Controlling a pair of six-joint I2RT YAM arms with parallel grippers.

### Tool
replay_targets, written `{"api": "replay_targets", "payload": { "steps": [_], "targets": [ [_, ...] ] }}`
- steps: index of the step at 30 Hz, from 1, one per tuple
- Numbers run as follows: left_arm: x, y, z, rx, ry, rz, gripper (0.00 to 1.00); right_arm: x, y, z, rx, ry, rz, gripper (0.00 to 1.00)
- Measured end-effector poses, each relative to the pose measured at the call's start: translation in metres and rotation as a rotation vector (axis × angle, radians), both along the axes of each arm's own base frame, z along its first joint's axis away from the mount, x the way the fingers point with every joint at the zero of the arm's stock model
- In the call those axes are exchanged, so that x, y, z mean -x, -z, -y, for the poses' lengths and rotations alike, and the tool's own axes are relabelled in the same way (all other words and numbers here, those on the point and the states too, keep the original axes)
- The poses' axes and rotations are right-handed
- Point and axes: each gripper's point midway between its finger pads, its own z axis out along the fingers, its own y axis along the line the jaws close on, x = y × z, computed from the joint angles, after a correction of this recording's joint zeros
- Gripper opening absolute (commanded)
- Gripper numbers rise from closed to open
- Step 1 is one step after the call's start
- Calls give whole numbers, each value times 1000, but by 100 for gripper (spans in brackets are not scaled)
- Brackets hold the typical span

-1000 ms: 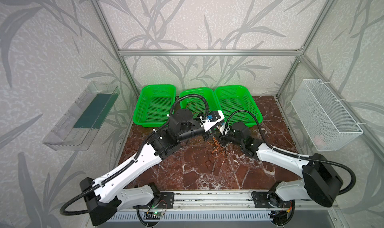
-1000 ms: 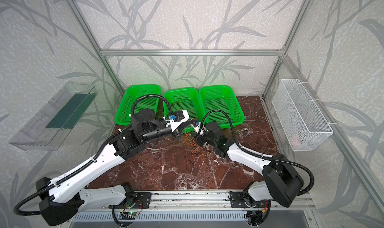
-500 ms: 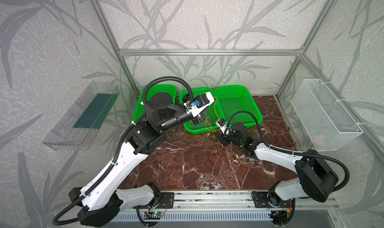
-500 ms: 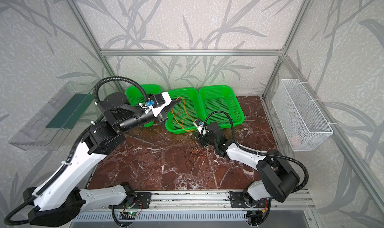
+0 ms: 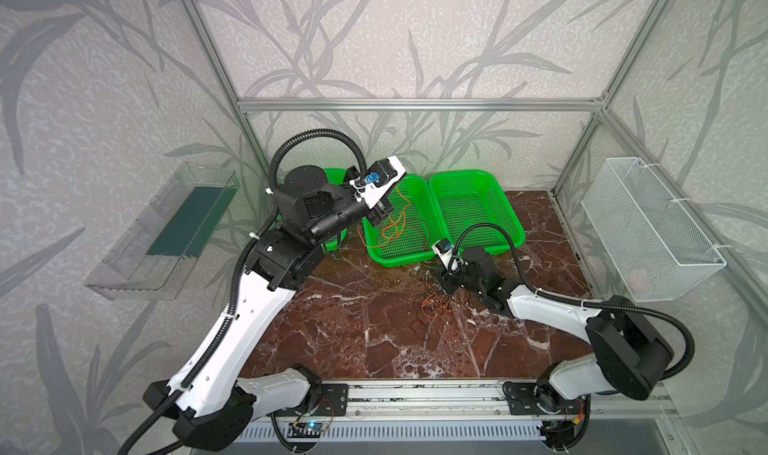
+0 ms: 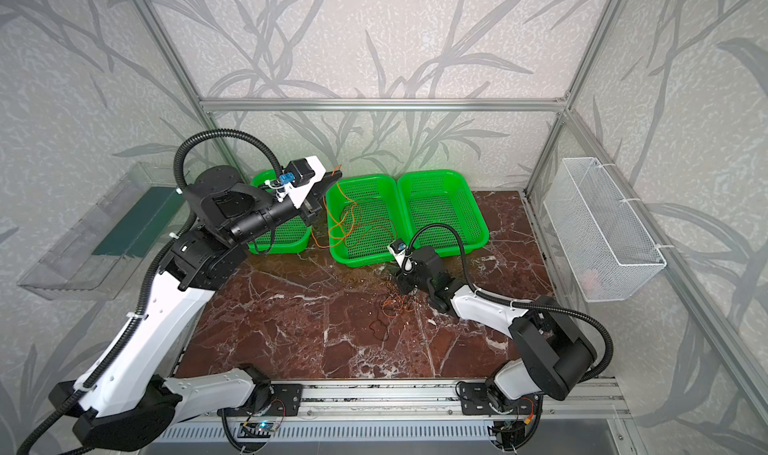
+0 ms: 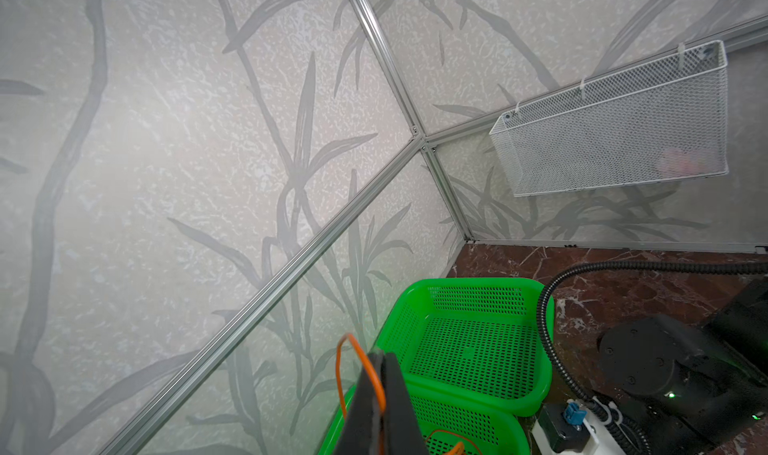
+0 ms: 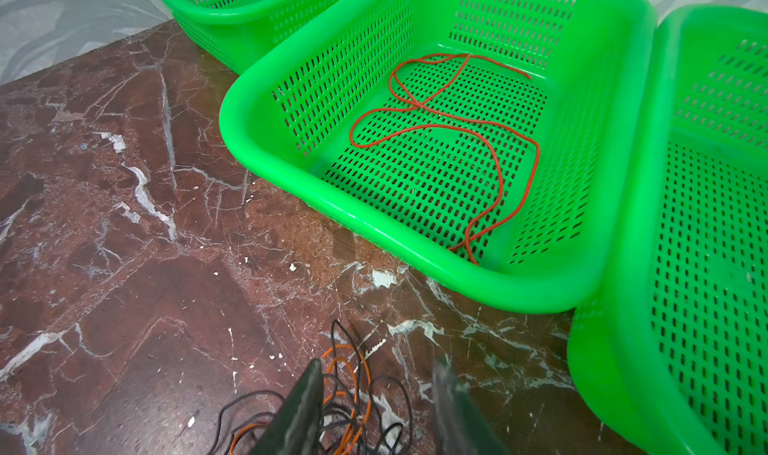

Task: Untangle the cables
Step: 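Carry the orange wire to the farthest-left basket with the left gripper while the right waits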

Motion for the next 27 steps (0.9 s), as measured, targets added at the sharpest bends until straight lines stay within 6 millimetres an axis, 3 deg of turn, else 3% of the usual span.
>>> {"api": "replay_targets", "payload": {
  "steps": [4,13,18,23,27],
  "targets": [
    [-25,8,-20,10,-79,-5,0,7,-7,-3,-9,-49,4,54],
    [-107,63,-63,30,-260,-102,0,27,-41,-5,-33,-152,67,63],
    [-152,75,-104,48,-398,-92,0,33,-58,-1,-42,-163,119,65],
    [-182,84,-146,46,-534,-64,0,36,-59,2,-38,-167,130,67],
    [-193,100,-170,32,-609,-36,0,36,-58,3,-29,-165,133,70]
  ]
}}
